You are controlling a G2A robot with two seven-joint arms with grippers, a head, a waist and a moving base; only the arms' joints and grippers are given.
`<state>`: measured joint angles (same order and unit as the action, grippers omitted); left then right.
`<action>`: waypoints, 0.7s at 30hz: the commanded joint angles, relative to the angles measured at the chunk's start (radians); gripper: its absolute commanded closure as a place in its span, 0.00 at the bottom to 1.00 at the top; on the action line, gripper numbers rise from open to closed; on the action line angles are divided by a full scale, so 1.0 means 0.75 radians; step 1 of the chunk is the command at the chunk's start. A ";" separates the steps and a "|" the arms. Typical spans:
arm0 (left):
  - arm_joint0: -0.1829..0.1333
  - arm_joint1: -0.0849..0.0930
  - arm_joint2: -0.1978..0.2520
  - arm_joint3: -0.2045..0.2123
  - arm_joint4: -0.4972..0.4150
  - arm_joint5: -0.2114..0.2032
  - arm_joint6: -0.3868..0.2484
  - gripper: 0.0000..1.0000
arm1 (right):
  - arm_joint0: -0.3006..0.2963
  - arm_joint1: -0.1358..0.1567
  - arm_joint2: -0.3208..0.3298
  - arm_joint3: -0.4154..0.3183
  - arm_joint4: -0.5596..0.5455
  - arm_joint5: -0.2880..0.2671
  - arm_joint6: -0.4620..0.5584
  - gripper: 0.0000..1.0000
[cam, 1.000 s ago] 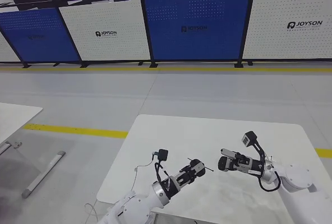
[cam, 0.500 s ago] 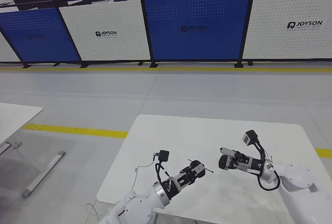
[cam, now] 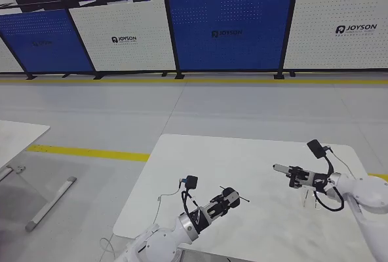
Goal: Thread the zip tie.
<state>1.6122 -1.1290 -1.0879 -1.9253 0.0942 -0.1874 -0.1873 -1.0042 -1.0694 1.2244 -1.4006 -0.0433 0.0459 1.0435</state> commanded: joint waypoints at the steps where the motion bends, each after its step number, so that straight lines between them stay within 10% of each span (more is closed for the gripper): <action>1: 0.000 0.000 0.000 0.000 0.000 0.000 0.000 1.00 | 0.000 0.000 0.000 0.000 0.025 0.000 0.002 0.00; 13: 0.000 0.000 0.000 0.000 0.000 0.000 0.000 1.00 | -0.003 0.009 0.003 -0.021 -0.037 -0.010 0.019 0.00; 21: 0.000 0.000 0.000 0.000 0.000 0.000 0.000 1.00 | 0.165 0.034 -0.004 0.161 -0.277 -0.023 0.172 0.00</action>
<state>1.6122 -1.1290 -1.0879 -1.9253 0.0942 -0.1874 -0.1873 -0.8937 -1.0442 1.2294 -1.2965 -0.2196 0.0259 1.1718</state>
